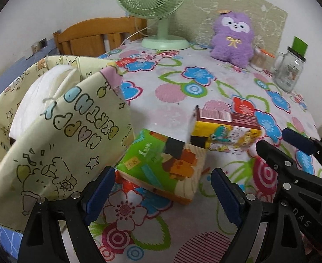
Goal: Organize soft objects
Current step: 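Lower the open left tool toward the green tissue pack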
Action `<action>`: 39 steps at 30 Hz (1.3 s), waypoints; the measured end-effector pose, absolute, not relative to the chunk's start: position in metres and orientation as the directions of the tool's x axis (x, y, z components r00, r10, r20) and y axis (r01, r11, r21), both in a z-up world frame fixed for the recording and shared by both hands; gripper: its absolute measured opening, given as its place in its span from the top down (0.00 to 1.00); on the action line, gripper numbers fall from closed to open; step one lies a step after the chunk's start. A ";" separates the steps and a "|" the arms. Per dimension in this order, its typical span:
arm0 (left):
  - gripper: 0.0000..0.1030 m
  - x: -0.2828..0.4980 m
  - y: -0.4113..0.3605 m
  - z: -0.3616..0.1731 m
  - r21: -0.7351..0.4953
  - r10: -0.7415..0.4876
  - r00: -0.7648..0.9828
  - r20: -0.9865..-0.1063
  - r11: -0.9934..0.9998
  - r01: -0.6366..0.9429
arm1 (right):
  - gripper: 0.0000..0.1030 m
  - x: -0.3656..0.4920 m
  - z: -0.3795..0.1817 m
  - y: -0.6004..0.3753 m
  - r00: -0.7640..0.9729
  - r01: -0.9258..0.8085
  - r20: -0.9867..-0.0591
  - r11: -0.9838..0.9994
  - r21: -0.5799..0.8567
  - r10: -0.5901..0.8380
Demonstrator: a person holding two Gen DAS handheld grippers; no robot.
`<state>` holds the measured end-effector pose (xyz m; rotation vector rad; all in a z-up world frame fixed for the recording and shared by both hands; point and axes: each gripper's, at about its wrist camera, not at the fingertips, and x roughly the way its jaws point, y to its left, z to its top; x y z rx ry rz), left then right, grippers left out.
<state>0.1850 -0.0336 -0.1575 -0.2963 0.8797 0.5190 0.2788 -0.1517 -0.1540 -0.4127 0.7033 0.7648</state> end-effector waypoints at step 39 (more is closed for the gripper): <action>0.37 0.190 -0.028 -0.164 -0.074 0.290 0.519 -0.804 0.817 -0.571 | 0.44 0.290 -0.157 -0.129 0.461 -0.840 -0.678 0.528 -0.126 0.572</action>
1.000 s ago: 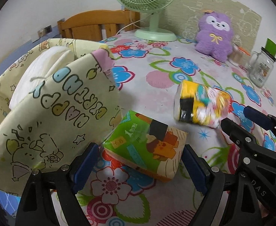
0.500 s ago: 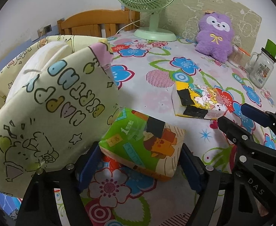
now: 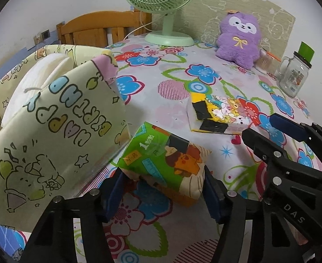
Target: Organize soft objects
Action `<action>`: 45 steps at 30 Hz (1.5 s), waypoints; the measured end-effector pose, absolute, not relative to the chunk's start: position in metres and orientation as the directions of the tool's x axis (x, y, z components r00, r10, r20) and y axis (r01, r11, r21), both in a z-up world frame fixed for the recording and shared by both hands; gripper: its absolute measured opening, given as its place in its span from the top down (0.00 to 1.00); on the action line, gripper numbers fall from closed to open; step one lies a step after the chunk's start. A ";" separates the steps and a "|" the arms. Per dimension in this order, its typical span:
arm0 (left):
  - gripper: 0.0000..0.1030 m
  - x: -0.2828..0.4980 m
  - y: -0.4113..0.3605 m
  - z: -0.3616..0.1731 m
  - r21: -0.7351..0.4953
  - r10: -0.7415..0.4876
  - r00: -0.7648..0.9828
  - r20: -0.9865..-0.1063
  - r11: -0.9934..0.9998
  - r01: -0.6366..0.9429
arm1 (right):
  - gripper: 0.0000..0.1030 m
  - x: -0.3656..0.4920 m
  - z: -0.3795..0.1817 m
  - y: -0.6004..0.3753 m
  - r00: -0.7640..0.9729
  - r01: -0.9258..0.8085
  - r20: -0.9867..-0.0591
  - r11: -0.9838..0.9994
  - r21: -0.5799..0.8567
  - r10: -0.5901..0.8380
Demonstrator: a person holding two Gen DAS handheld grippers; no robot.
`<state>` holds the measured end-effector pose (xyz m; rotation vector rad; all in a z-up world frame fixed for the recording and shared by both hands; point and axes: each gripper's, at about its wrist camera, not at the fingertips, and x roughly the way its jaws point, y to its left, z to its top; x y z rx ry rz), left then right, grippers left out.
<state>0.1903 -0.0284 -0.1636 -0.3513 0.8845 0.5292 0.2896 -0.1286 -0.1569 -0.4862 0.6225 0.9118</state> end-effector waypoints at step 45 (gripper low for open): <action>0.40 0.152 -0.022 -0.124 -0.160 0.217 0.617 -0.756 0.853 -0.497 | 0.94 0.270 -0.137 -0.112 0.523 -0.792 -0.675 0.589 -0.159 0.521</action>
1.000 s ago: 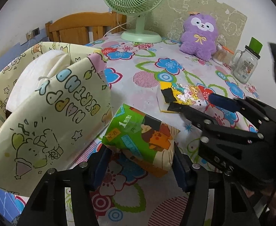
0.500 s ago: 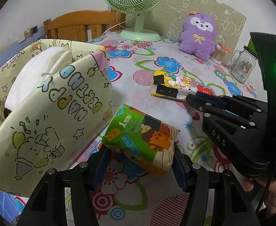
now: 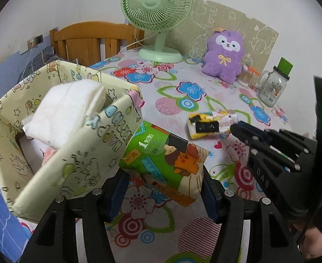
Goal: Organize soft objects
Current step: 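Lift the green tissue pack with the left tool over the yellow box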
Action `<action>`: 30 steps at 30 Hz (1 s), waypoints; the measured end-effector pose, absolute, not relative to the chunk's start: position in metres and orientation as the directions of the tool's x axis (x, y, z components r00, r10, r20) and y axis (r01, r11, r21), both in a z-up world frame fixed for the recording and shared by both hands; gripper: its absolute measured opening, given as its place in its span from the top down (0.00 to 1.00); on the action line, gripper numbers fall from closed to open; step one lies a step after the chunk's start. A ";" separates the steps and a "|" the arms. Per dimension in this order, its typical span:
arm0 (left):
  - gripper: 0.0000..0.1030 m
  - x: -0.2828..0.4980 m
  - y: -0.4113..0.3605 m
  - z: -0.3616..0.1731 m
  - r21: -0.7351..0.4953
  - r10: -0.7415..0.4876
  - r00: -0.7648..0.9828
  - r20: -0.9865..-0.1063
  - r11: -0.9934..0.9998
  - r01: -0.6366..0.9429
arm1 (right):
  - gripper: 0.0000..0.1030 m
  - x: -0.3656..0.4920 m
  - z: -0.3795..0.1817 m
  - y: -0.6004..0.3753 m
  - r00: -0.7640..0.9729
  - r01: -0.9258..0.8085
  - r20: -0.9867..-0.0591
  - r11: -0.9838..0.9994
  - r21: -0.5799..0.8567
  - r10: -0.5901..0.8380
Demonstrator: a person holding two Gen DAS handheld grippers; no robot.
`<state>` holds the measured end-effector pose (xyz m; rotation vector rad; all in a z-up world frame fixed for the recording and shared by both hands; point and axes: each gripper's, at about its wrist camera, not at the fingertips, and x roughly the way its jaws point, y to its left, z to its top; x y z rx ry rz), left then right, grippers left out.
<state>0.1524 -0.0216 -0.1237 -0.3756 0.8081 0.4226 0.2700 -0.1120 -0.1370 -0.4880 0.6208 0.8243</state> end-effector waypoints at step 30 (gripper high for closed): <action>0.40 0.098 0.002 -0.044 -0.200 0.222 0.764 -0.606 0.887 -0.416 | 0.94 0.170 -0.029 -0.140 0.681 -0.673 -0.485 0.730 -0.119 0.549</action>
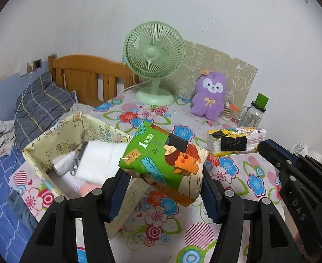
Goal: Organize soft objects
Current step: 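Lift the green tissue pack with the left tool over the yellow box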
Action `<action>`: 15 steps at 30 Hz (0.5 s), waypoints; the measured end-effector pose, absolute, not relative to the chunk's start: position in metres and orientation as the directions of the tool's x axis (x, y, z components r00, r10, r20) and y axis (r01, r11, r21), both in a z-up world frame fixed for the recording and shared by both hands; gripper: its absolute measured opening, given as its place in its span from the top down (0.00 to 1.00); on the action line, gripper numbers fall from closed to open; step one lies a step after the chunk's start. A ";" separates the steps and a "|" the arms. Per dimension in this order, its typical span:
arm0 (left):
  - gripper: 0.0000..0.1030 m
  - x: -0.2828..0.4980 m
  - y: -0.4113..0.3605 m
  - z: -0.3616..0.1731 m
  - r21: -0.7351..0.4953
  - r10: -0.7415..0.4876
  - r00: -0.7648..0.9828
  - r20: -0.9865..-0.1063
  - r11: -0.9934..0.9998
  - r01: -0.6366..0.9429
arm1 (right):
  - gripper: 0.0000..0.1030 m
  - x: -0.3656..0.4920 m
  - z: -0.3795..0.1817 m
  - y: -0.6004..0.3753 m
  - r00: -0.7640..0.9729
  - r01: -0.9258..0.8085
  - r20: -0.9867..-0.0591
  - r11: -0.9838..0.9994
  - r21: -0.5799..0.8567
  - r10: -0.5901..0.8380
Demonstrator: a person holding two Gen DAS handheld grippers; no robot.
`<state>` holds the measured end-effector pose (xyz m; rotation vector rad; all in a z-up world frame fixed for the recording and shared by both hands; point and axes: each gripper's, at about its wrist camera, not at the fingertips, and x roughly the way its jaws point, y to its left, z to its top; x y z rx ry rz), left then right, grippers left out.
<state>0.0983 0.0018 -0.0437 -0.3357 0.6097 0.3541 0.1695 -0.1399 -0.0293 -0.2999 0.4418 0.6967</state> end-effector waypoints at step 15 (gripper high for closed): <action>0.40 0.073 0.052 -0.029 -0.206 0.239 0.791 -0.562 0.886 -0.415 | 0.94 0.131 -0.002 -0.101 0.708 -0.640 -0.447 0.765 -0.077 0.547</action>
